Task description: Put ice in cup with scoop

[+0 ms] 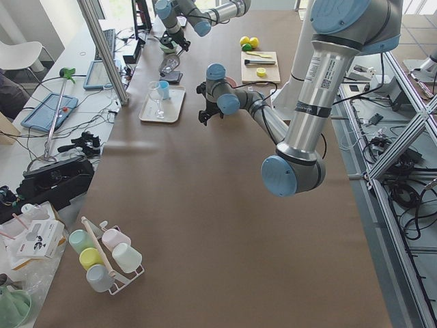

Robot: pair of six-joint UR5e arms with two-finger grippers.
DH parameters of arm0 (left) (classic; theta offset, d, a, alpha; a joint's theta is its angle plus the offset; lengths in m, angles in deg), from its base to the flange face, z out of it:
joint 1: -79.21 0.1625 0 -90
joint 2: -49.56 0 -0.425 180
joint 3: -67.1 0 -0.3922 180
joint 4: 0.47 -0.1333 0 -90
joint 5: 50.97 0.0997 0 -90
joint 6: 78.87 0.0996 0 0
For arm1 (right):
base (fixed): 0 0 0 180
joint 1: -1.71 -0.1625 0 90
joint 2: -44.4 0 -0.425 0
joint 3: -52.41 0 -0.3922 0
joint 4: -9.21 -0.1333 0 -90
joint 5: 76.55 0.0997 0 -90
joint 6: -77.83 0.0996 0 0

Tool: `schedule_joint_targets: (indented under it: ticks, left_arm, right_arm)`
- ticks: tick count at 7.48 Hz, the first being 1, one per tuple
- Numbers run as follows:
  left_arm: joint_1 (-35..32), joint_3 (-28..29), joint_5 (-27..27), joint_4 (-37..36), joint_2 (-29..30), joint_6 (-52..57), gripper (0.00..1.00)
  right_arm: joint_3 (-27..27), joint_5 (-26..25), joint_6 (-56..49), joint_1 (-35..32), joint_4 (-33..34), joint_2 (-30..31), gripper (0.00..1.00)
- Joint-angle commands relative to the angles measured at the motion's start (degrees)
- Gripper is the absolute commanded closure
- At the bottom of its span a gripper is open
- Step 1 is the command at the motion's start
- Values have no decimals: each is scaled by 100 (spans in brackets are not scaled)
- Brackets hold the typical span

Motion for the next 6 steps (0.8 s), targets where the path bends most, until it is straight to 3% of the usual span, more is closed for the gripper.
schedule_joint_targets:
  ticks: [1, 2, 4, 6]
  left_arm:
    - [-815, -218, 117, -1052, -26, -587, 1]
    - [-1193, -227, 108, -1081, -78, -905, 1]
    - [-2490, -227, -782, -1081, -664, -1101, 1]
    - [-3382, -122, -1148, -1064, -1192, -1084, 1]
  right_arm:
    - [531, -178, -338, -8, 296, -360, 100]
    - [784, -231, -401, -8, 445, -587, 100]
    - [1242, -512, -463, -8, 613, -948, 100]
    - [1428, -732, -630, 1, 709, -1064, 100]
